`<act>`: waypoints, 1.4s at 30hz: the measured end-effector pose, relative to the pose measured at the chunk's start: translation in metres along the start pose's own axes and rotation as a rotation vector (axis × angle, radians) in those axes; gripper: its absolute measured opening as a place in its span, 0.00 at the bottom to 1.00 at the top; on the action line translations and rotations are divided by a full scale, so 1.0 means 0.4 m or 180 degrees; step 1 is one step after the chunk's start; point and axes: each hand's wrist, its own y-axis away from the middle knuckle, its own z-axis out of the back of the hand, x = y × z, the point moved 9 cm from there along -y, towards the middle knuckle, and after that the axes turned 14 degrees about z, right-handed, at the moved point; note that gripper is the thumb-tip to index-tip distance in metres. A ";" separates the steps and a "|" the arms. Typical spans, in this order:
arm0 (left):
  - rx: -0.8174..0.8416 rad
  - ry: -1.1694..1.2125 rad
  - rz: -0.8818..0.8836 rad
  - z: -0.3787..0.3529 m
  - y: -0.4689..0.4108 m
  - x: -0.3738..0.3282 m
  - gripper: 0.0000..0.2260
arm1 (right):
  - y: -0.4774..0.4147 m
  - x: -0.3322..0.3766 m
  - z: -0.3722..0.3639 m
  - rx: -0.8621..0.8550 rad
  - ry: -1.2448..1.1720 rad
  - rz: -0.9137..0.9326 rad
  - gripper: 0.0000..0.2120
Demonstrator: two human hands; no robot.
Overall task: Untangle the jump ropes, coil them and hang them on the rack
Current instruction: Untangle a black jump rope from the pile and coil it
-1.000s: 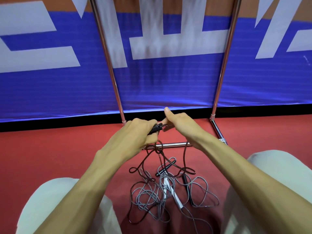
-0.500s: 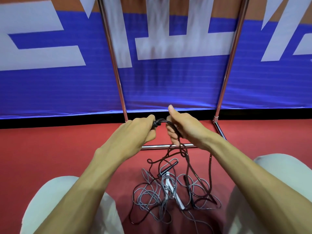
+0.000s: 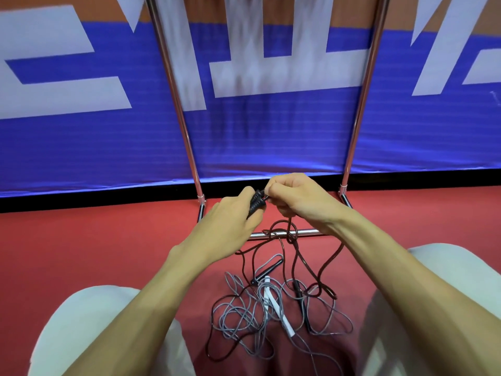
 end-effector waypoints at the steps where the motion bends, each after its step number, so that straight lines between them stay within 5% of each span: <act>1: 0.0031 0.0217 0.0043 -0.001 -0.003 0.003 0.08 | -0.001 0.005 0.006 -0.0093 -0.0021 0.0045 0.12; 8: 0.0048 0.0628 0.0308 0.009 -0.008 0.044 0.16 | 0.000 0.031 0.089 -0.0863 -0.0650 0.0357 0.15; 18: -0.0129 0.0728 0.0046 0.042 -0.001 0.011 0.11 | 0.007 0.044 0.102 -0.1390 -0.0930 0.0635 0.12; 22: -0.0651 0.0500 0.0159 0.074 -0.003 0.024 0.16 | -0.007 0.050 0.071 -0.1072 -0.0731 0.0582 0.17; 28: -0.0853 0.1138 0.0497 0.117 -0.027 0.092 0.19 | -0.012 0.019 -0.024 -0.0234 0.0082 0.0264 0.17; 34: -0.0704 0.2672 0.0970 0.107 -0.041 0.127 0.20 | -0.008 0.006 -0.061 0.0508 0.1381 0.0450 0.09; 42: -0.0492 0.4854 0.1433 0.123 -0.050 0.171 0.14 | 0.018 -0.029 -0.140 0.1103 0.1602 0.0449 0.04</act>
